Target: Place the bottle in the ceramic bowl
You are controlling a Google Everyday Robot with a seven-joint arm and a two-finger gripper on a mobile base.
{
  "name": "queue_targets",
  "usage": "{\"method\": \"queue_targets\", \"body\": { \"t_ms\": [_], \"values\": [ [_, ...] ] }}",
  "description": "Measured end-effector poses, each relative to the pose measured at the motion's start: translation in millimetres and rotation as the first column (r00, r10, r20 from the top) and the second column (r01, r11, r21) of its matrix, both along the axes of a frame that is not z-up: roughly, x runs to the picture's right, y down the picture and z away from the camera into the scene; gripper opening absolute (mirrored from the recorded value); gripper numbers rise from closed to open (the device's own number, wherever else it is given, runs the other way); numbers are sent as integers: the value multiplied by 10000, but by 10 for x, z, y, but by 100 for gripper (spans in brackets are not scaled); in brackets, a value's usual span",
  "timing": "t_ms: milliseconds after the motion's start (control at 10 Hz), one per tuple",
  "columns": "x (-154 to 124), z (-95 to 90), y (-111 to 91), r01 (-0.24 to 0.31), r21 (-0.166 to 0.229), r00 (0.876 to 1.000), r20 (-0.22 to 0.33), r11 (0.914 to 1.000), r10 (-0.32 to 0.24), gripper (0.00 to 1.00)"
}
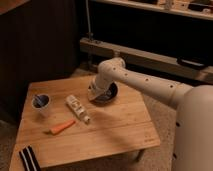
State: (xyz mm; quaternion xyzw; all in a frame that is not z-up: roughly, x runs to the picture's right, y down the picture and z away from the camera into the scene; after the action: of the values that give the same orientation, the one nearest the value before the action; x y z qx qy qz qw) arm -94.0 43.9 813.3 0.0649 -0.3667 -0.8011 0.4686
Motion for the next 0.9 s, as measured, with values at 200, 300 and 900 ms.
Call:
{"method": "queue_targets", "body": {
  "t_ms": [200, 300, 900],
  "values": [
    [-336, -86, 249, 630, -300, 9959, 667, 9976, -609, 23],
    [-435, -86, 363, 805, -515, 9931, 894, 9954, -757, 29],
    [-563, -17, 599, 1425, -1069, 9879, 769, 9840, -1347, 80]
  ]
}}
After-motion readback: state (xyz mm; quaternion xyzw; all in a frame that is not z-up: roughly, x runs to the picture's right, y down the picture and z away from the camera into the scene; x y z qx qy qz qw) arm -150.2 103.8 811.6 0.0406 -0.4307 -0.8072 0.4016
